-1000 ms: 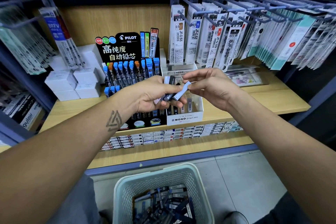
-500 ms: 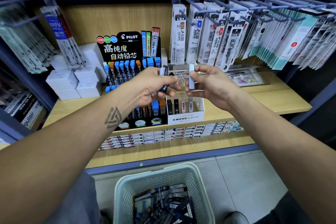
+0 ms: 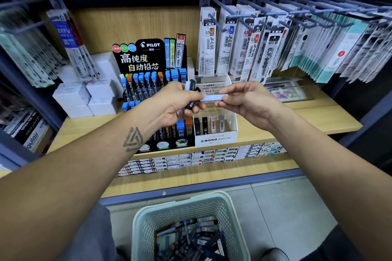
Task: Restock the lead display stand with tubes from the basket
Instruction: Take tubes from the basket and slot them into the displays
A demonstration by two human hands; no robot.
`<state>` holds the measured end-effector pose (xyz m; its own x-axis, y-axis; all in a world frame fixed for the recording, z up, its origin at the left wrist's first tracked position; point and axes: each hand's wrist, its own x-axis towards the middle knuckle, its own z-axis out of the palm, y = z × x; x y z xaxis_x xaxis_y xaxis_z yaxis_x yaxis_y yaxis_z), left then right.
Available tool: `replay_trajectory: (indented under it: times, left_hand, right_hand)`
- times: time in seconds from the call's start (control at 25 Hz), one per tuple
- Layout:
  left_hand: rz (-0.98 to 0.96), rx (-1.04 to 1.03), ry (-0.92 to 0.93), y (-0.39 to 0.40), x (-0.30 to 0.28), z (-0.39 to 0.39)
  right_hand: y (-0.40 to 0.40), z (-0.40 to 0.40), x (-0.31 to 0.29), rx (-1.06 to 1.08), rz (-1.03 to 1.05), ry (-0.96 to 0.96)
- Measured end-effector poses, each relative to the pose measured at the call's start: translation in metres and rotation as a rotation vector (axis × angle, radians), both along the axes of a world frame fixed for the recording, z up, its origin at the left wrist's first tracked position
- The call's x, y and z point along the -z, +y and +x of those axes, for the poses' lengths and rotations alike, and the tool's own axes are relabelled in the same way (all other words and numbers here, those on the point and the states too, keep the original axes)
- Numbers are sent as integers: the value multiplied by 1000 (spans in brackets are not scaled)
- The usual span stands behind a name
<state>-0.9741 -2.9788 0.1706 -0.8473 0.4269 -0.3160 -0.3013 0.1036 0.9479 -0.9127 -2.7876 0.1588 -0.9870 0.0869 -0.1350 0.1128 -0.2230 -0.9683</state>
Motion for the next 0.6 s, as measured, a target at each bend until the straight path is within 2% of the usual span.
replay_trajectory:
  times: [0.16, 0.36, 0.52, 0.6]
  left_hand:
    - [4, -2, -47, 1, 1, -1]
    - [-18, -17, -54, 4, 0, 1]
    - [-41, -53, 10, 9, 7, 0]
    - [-39, -59, 31, 11, 7, 3]
  right_hand:
    - [5, 3, 0, 72, -22, 33]
    - [9, 2, 3, 89, 66, 74]
    - [11, 1, 0, 100, -3, 5]
    - [9, 3, -1, 83, 45, -27]
